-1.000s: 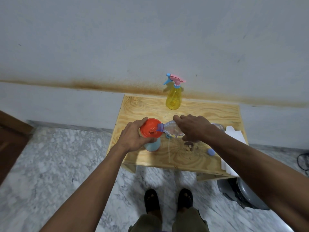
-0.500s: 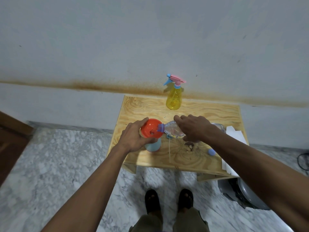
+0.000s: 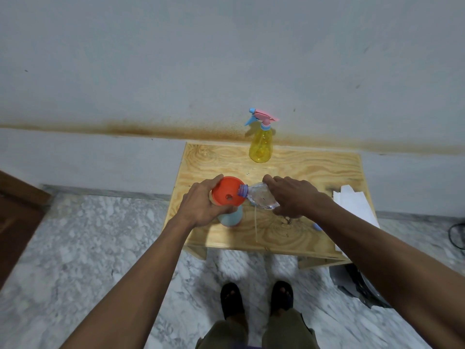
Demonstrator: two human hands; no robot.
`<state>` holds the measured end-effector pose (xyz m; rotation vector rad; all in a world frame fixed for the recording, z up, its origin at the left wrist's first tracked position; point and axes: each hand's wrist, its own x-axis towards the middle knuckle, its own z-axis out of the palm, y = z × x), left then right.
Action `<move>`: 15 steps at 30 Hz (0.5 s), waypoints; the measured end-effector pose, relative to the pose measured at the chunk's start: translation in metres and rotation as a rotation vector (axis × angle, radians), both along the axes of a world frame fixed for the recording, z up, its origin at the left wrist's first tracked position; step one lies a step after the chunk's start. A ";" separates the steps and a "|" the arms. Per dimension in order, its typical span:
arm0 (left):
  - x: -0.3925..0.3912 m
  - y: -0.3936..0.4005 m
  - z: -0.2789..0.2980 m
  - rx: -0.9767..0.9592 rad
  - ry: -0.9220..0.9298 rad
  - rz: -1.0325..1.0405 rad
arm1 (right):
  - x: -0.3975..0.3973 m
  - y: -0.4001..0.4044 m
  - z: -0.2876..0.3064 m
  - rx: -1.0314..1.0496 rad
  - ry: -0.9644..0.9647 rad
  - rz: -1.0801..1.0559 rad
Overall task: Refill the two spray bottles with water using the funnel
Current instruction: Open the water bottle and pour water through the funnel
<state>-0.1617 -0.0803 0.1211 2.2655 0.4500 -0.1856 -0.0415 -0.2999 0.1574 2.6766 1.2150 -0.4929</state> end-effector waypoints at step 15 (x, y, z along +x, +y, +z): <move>0.000 0.002 -0.003 0.013 0.009 0.001 | -0.015 -0.031 -0.059 0.779 0.216 -0.557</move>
